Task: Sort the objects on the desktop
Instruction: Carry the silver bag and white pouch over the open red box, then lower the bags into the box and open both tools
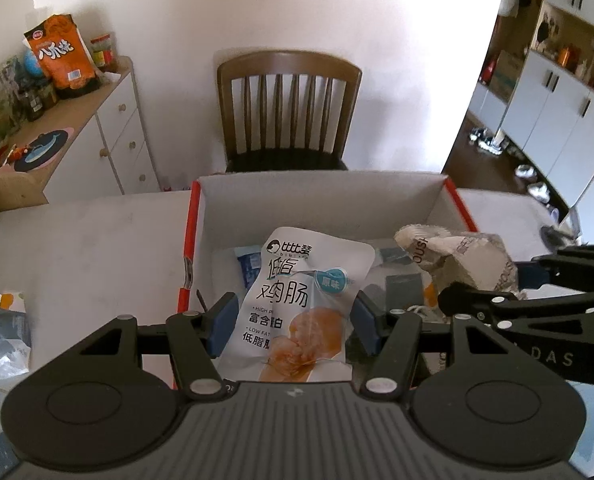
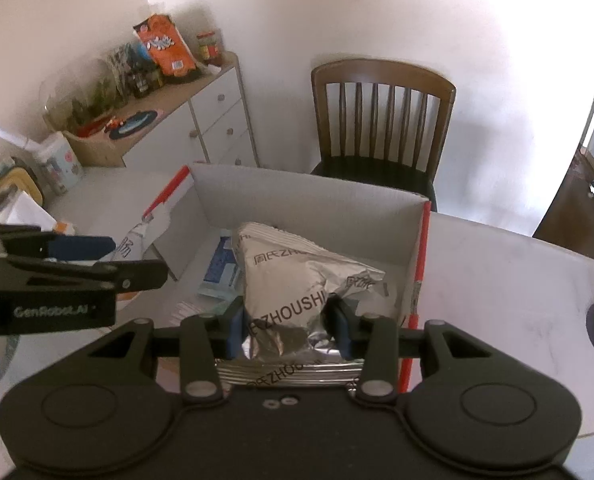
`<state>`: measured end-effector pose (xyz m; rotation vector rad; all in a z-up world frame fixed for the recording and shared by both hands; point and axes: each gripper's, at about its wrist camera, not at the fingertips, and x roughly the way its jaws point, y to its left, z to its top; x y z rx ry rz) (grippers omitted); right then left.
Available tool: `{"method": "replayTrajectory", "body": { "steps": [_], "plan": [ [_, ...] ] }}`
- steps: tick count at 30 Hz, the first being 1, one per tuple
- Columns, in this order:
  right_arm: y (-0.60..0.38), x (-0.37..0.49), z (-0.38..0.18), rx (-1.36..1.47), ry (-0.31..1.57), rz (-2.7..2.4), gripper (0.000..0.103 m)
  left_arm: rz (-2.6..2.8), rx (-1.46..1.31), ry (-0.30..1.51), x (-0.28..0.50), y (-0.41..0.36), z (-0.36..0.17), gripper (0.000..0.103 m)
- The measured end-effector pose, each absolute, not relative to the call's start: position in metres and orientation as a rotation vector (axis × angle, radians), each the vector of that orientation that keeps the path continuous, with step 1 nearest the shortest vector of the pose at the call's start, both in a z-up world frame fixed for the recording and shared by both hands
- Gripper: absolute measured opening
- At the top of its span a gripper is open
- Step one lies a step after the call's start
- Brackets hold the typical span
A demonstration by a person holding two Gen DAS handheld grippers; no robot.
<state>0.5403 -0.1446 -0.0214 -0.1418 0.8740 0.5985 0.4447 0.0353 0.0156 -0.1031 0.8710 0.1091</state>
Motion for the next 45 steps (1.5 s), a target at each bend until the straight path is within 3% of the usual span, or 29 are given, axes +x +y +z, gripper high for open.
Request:
{"method": "replayTrajectory", "body": {
  "steps": [27, 45],
  "plan": [
    [-0.129, 0.566, -0.086, -0.278, 0.927, 0.531, 0.043, 0.164, 0.05, 1.003, 0.486, 0.032, -0.044, 0.06],
    [-0.116, 0.563, -0.098, -0.38, 0.93, 0.589, 0.044, 0.152, 0.118, 1.041, 0.492, 0.023, -0.058, 0.062]
  ]
}}
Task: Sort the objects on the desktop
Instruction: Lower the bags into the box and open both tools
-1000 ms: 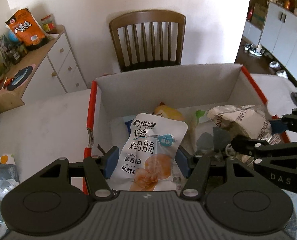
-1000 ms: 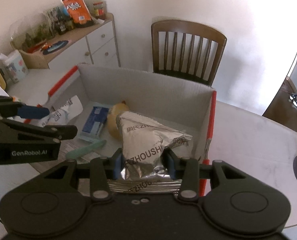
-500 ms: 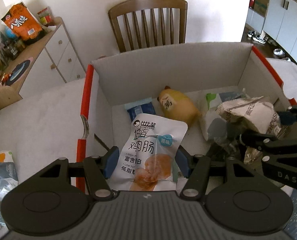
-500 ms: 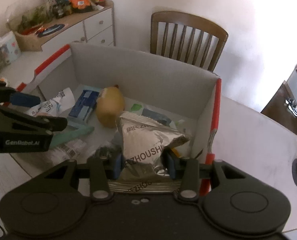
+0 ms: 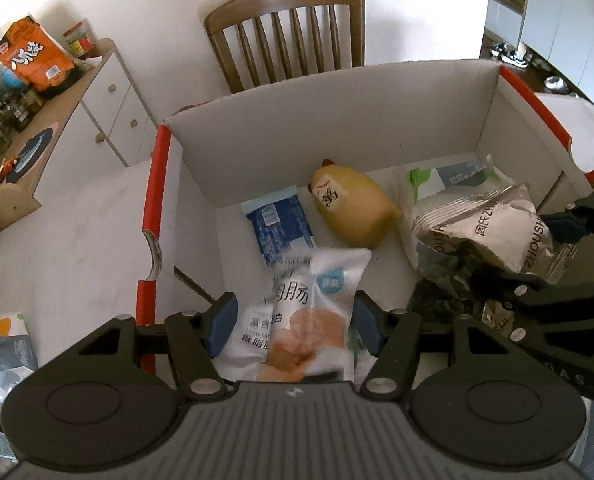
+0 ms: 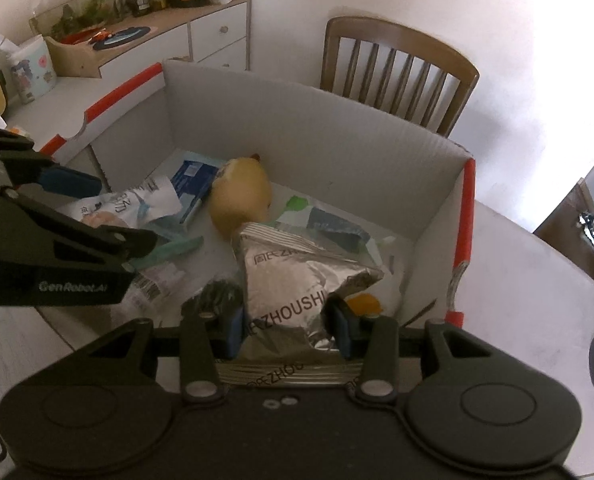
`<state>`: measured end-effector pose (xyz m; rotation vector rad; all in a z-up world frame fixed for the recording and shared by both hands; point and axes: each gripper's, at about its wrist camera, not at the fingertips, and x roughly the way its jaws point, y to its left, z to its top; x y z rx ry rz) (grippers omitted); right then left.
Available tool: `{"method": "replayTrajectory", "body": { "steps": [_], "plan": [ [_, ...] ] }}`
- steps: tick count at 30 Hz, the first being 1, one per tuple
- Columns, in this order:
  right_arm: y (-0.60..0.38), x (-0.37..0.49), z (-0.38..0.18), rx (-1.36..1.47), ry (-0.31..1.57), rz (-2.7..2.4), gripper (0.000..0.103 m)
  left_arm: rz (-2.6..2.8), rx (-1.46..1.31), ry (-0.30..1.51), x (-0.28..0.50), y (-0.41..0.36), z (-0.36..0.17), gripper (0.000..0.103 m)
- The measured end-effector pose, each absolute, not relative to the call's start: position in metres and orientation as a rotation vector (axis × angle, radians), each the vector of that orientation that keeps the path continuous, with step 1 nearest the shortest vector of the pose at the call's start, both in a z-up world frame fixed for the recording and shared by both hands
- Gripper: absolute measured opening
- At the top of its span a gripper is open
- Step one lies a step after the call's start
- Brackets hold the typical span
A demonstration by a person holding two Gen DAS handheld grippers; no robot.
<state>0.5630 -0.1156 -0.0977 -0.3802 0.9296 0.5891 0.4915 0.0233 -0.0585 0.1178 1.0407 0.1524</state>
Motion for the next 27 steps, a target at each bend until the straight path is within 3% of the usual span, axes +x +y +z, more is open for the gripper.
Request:
{"method": "replayTrajectory", "body": {
  "steps": [9, 27],
  "plan": [
    [-0.118, 0.561, -0.093, -0.368, 0.924, 0.602, 0.051, 0.131, 0.074, 1.033, 0.489, 0.024, -0.055, 0.066],
    [-0.148, 0.543, -0.05, -0.349, 0.868, 0.603, 0.056, 0.091, 0.042, 0.963, 0.46, 0.013, -0.014, 0.067]
  ]
}}
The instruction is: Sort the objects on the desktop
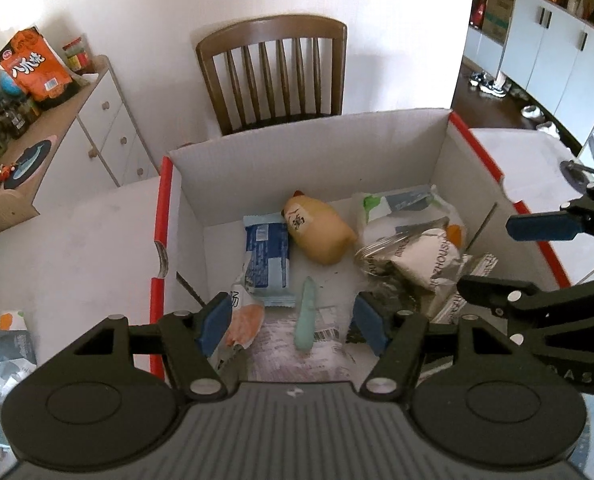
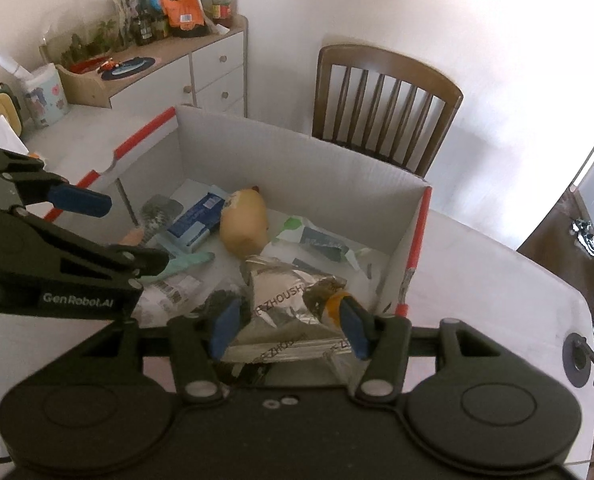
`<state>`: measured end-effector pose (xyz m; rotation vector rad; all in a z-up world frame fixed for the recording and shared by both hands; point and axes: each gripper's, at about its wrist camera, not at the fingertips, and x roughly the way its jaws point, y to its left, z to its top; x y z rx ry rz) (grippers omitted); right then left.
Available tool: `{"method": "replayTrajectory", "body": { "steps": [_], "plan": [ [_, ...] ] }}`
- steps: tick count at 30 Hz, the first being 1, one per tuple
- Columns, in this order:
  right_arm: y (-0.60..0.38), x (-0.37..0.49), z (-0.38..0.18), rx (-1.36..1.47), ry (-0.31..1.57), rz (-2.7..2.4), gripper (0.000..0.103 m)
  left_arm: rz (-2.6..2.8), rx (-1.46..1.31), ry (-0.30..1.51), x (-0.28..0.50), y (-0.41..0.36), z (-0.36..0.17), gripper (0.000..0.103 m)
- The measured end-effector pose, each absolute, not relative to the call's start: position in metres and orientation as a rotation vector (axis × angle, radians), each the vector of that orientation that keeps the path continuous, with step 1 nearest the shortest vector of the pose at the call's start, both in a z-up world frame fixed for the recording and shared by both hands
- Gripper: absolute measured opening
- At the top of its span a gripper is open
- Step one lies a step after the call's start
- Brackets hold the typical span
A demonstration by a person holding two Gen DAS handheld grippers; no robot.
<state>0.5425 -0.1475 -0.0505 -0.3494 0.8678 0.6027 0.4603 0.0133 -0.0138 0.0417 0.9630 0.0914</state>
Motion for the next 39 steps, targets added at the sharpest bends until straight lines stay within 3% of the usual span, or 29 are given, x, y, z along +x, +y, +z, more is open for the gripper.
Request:
{"method": "replayTrajectory", "body": {
  "steps": [18, 30, 39],
  "plan": [
    [-0.164, 0.515, -0.021, -0.294, 0.832, 0.653, 0.058, 0.087, -0.026, 0.918, 0.412, 0.011, 0.014, 0.068],
    [-0.173, 0.493, -0.011, -0.24, 0.818, 0.638, 0.061, 0.073, -0.023, 0.875, 0.388, 0.011, 0.025, 0.1],
    [-0.182, 0.464, 0.006, -0.201, 0.773, 0.636, 0.061, 0.087, -0.036, 0.855, 0.361, 0.015, 0.034, 0.101]
  ]
}}
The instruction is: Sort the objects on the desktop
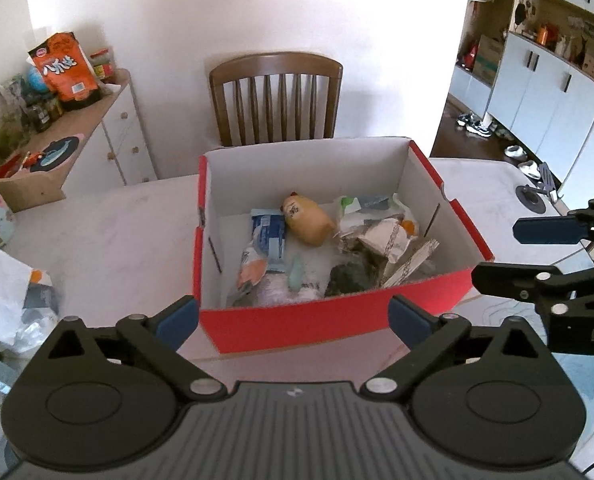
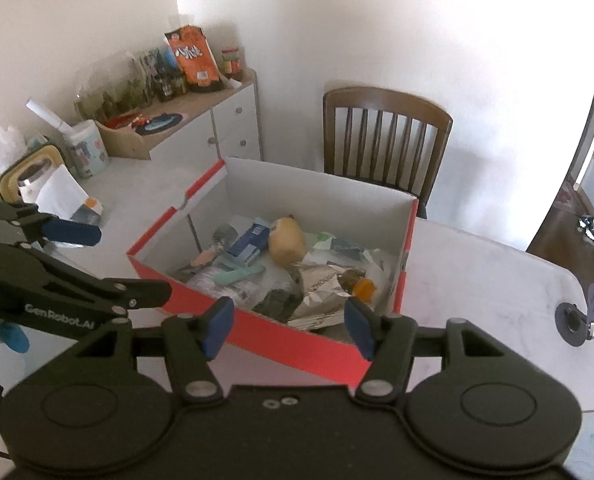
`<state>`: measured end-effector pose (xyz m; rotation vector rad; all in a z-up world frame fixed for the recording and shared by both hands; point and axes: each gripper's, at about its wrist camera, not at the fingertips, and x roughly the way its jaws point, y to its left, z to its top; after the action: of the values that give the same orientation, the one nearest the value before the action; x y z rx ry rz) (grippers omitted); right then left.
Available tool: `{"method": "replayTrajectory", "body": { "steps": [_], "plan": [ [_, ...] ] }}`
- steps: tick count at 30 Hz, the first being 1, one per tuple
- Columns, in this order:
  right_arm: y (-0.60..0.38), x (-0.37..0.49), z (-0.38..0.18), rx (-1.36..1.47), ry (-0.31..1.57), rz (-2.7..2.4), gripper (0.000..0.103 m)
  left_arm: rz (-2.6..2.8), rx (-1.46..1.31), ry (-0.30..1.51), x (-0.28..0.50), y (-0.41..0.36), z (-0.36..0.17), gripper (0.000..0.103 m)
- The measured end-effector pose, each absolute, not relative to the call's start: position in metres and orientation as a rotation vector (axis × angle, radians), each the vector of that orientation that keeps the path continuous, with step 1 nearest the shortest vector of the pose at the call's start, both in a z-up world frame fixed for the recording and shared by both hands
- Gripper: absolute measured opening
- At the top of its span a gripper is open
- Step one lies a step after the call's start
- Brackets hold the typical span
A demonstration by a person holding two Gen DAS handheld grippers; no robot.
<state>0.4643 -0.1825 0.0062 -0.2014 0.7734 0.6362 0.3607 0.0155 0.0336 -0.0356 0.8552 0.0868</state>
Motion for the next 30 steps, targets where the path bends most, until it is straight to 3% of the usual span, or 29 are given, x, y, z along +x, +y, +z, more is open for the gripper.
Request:
{"method": "replayTrajectory", "body": {
  "steps": [30],
  "plan": [
    [-0.207, 0.402, 0.008, -0.078, 0.751, 0.561, 0.062, 0.062, -0.103, 0.842, 0.288, 0.0, 0.044, 0.101]
  ]
}}
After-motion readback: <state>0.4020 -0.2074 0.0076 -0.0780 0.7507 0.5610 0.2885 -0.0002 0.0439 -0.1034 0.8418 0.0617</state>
